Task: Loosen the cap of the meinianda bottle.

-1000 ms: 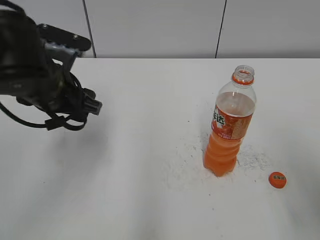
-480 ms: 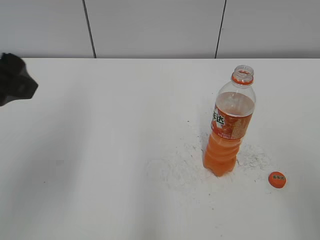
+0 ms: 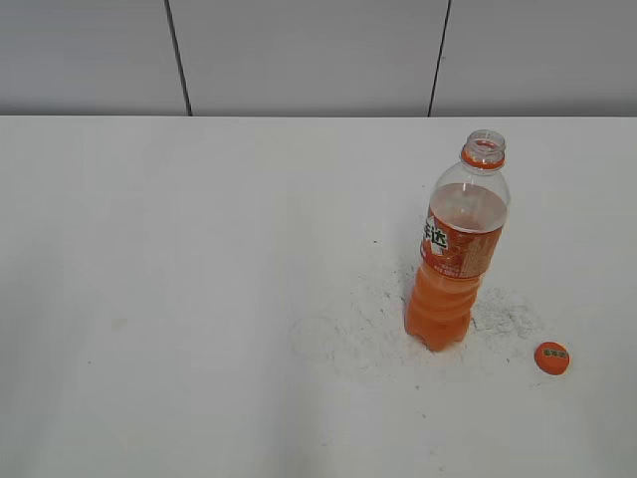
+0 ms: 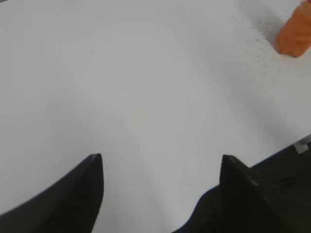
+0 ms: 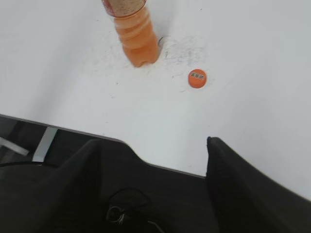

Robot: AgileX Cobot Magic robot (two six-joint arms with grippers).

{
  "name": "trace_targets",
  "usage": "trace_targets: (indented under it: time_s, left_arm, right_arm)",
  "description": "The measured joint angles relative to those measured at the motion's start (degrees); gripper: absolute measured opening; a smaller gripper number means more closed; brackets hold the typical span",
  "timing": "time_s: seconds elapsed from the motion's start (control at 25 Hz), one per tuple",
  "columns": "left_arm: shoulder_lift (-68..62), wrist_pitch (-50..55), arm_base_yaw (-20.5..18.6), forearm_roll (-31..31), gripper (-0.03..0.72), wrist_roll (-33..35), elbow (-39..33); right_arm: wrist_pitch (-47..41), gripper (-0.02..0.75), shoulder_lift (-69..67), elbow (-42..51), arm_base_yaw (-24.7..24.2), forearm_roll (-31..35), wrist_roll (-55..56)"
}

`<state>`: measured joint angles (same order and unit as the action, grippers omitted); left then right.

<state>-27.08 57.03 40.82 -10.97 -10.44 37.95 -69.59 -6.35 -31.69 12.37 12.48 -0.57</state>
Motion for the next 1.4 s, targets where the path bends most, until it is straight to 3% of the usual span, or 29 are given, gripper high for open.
trace_targets:
  time_s: [0.2,0.4,0.72,1.4]
  left_arm:
    - [13.3,3.7,0.0,2.8,0.574,1.5,-4.6]
    - [20.8,3.7,0.0,4.4,0.574,4.7,-7.2]
    - [21.7,3.6,0.0,7.9,0.539,10.4,-7.4]
    - [21.8,3.5,0.0,8.1,0.528,10.4,-7.4]
  right_arm:
    - [0.0,0.493,4.1,1.7,0.0,-7.0,-0.1]
    - [0.2,0.493,4.8,3.7,0.0,-9.7,-0.5]
    - [6.1,0.493,4.9,6.2,0.0,-10.2,-0.9]
    - [6.6,0.493,4.9,6.2,0.0,-10.2,-1.0]
